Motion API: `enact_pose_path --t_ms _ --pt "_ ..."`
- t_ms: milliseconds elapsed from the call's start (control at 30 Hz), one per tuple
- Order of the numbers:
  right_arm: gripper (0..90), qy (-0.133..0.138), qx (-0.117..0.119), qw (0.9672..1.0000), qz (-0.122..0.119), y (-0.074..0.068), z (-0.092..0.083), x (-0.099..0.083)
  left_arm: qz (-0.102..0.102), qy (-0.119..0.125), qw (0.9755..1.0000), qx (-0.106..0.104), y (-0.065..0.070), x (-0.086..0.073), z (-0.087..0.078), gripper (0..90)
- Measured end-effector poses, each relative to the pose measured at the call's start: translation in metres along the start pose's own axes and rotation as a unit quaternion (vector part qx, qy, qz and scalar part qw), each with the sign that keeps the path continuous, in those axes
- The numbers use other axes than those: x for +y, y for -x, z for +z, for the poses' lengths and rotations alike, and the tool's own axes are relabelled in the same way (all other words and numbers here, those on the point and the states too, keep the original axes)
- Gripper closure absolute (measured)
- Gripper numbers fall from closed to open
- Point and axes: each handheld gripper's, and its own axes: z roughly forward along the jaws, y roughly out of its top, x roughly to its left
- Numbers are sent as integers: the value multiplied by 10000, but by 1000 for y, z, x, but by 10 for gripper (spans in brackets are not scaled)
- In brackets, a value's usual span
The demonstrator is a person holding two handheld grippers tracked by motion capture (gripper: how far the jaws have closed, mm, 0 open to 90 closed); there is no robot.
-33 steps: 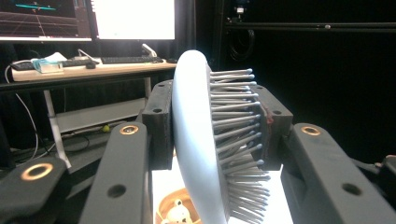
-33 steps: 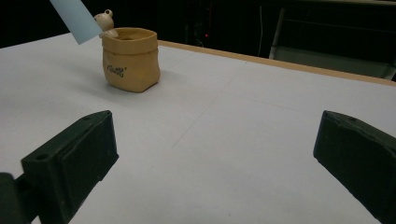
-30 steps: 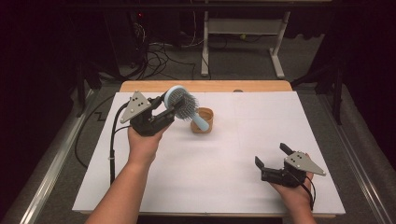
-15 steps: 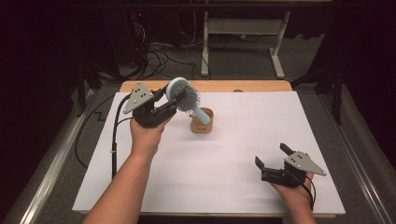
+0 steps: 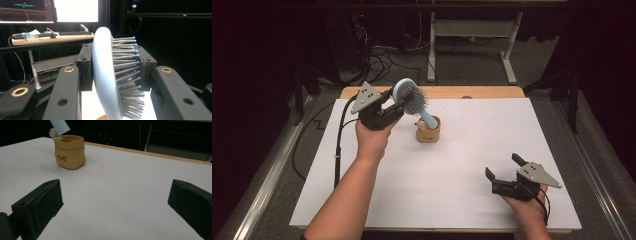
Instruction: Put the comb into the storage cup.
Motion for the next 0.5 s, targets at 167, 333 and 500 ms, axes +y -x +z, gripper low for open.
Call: enact_pose_path --t_ms 167,333,500 --pt "2 12 2 10000 5 0 0 0 37 -10 10000 37 -2 2 4 582" --pt "2 20 -6 10000 7 0 0 0 44 -37 10000 74 -5 4 8 582" --pt "2 29 -4 10000 8 1 -1 0 9 -69 9999 126 -11 3 12 582"
